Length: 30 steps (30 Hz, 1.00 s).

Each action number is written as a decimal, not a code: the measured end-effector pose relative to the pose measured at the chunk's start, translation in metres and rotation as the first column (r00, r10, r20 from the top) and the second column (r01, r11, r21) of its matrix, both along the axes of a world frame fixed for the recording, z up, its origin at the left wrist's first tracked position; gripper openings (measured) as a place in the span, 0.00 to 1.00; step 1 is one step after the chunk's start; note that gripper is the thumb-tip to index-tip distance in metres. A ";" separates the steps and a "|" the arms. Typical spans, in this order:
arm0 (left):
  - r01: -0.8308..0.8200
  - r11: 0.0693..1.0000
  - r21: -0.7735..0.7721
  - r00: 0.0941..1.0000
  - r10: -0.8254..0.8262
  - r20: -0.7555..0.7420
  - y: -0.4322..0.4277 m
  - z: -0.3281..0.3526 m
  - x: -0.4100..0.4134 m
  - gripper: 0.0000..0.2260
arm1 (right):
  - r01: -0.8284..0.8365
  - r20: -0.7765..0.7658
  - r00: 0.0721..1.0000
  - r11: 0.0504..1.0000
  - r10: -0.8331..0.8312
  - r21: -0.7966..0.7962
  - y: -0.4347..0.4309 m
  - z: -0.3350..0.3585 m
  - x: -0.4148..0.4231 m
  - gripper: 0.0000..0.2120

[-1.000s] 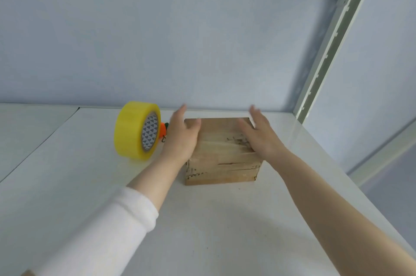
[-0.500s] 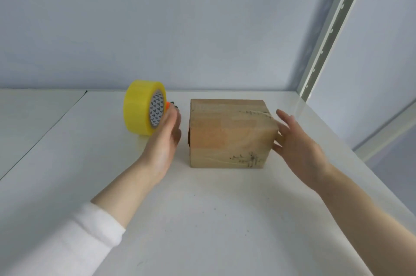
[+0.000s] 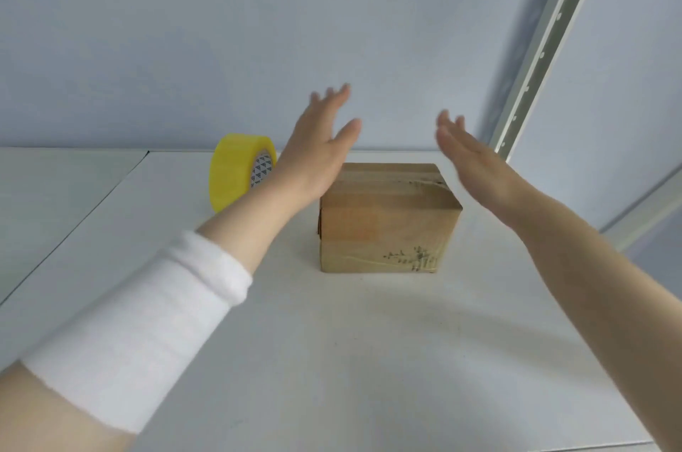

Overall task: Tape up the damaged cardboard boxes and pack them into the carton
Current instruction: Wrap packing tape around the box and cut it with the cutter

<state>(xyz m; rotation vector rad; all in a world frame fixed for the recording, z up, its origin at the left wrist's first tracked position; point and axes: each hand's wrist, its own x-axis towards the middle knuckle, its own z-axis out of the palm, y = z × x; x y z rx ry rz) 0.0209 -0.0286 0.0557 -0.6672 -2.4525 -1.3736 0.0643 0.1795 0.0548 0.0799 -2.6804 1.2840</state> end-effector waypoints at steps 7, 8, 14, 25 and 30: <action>0.021 0.666 -0.746 0.999 0.008 0.036 0.031 -0.023 -0.006 0.22 | -0.076 0.085 0.996 0.802 0.032 0.592 -0.035 -0.023 -0.016 0.24; 0.024 0.684 -0.729 0.999 0.011 0.043 0.030 -0.022 -0.005 0.22 | -0.077 0.092 0.995 0.818 0.029 0.569 -0.035 -0.022 -0.016 0.24; -0.189 0.960 -0.207 0.937 0.239 0.253 0.014 -0.021 0.002 0.30 | 0.197 0.225 0.959 0.976 -0.172 -0.097 -0.018 -0.005 -0.001 0.32; 0.230 0.922 0.313 0.919 -0.312 0.243 -0.041 -0.100 0.081 0.42 | -0.288 -0.185 0.955 0.871 0.231 -0.397 0.005 -0.096 0.069 0.33; -0.143 0.842 0.520 0.883 -0.129 0.451 -0.024 -0.068 0.045 0.29 | 0.095 0.043 0.995 0.670 -0.094 -0.737 0.010 -0.075 0.039 0.27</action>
